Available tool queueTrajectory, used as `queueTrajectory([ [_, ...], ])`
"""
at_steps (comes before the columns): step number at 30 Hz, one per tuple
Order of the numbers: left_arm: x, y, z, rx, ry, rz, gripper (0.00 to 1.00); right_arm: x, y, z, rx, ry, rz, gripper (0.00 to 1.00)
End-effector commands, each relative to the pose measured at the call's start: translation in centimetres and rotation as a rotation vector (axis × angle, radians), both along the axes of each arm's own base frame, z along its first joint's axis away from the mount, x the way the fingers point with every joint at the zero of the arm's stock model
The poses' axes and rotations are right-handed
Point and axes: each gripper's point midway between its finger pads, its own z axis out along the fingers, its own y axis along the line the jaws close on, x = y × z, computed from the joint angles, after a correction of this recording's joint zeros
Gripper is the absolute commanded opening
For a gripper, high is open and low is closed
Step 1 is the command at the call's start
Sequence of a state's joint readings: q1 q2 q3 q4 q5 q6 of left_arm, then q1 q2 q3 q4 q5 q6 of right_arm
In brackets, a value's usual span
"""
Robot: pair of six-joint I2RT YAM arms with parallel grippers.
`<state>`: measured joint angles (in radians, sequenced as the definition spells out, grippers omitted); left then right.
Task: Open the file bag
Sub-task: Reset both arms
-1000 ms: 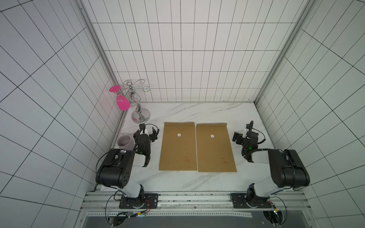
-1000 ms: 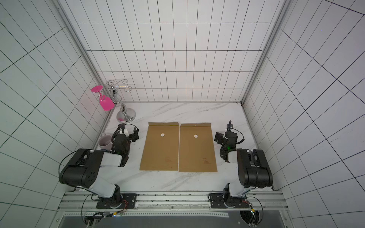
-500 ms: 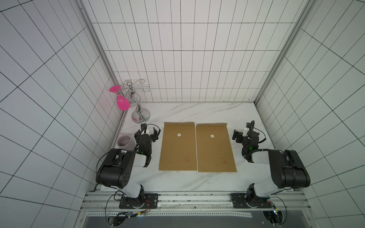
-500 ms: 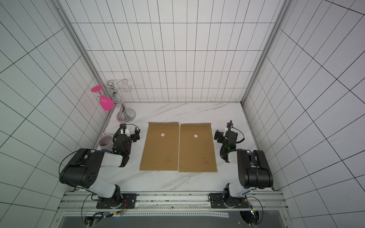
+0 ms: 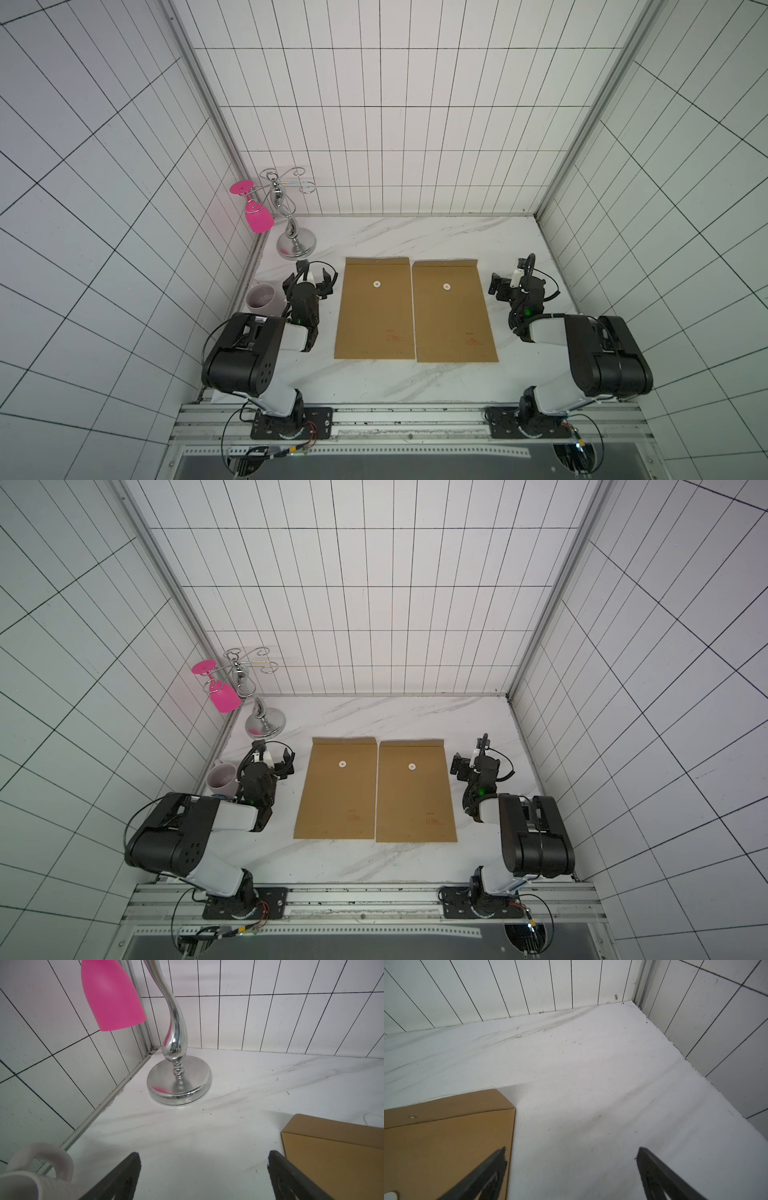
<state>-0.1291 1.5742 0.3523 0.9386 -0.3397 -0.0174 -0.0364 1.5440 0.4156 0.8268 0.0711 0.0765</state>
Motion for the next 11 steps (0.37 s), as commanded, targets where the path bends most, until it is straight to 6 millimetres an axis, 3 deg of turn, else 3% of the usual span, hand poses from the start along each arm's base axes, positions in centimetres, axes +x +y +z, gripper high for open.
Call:
queueTrajectory([
  [1,0.52,0.06,1.33,0.010,-0.036,0.000,0.98,0.19,0.25,0.62,-0.022,-0.022,0.012,0.99],
  [11,0.44,-0.03,1.35,0.012,-0.036,-0.002,0.98,0.16,0.25,0.66,-0.025,-0.024,0.011,0.99],
])
